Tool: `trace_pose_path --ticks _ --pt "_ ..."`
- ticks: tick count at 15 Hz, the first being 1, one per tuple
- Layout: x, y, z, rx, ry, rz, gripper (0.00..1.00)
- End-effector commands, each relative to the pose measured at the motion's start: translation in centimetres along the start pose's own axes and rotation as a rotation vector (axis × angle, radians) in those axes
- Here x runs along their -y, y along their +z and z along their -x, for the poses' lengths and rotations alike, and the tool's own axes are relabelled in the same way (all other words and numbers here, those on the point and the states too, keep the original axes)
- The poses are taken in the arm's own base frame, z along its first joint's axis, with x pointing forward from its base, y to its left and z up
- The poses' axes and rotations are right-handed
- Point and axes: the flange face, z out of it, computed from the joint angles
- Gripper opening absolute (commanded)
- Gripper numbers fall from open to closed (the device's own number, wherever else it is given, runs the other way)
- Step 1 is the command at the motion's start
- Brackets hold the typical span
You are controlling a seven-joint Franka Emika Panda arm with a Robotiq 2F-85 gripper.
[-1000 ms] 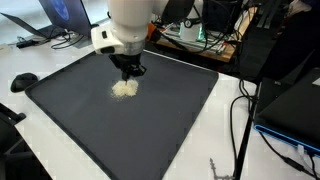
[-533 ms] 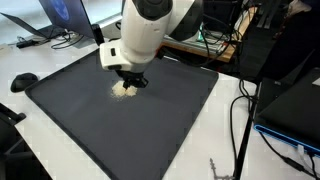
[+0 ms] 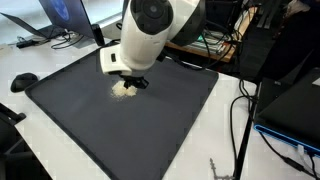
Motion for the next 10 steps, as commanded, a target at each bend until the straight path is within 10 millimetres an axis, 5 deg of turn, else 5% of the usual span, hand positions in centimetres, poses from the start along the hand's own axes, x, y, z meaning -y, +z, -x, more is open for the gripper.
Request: trace_pose_path --ticks 1,10 --pt "-3.1 -0.9 -0.5 0.038 -0.043 -0.106 0.04" --pt "-12.8 -0.7 -1.2 0.069 -0.139 -0.422 0.04"
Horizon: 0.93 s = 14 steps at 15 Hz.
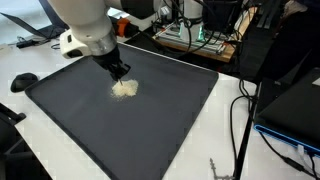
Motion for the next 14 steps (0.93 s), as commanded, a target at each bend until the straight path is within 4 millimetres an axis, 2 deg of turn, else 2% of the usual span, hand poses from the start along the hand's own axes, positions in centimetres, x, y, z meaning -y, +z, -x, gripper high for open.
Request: trace_pose_path --ticks 1,7,11,14 --pt "-3.8 -1.6 0.8 0.014 -0.06 -0.15 0.04" --pt "-10.9 -2.0 1.9 0.008 -0.083 -0.345 0.04" --pt "-14.6 -1.1 2.6 -0.022 -0.115 -0.449 0.04" --pt "-16.4 0.1 2.6 -0.071 -0.141 -0.479 0.04"
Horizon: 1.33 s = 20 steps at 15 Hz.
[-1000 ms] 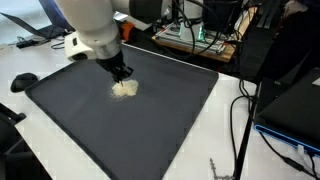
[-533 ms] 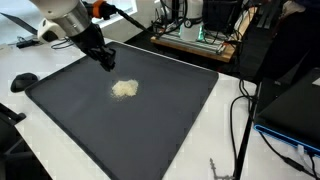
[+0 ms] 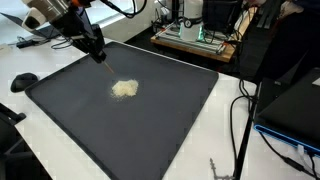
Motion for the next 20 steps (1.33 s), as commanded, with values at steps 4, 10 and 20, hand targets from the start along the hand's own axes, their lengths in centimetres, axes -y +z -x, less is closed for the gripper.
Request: trace_pose_path --ticks 4,10,20 --pt "-2.2 0.7 0.4 -0.01 -0.034 -0.034 0.13" --pt "-3.3 1.7 0.7 0.001 -0.103 -0.131 0.03" --pt "-12.7 3.8 4.5 -0.191 -0.072 -0.386 0.03"
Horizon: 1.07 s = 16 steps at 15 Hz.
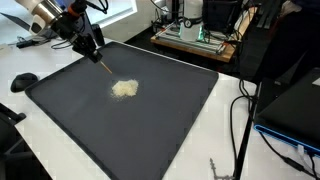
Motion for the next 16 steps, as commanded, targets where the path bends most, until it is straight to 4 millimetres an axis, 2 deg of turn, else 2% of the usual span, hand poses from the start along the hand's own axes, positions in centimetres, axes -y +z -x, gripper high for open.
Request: trace_pose_path --ticks 1,6,10,16 --pt "-2.5 -0.1 1.3 -0.085 -0.01 -0.091 0.03" --pt "-5.3 1.8 2.2 -0.189 0.007 -0.16 0.03" --pt "-7.6 4.4 2.6 -0.242 0.038 -0.28 0.03" --pt "-12.1 6.7 5.1 -0.34 0.095 -0.44 0.03"
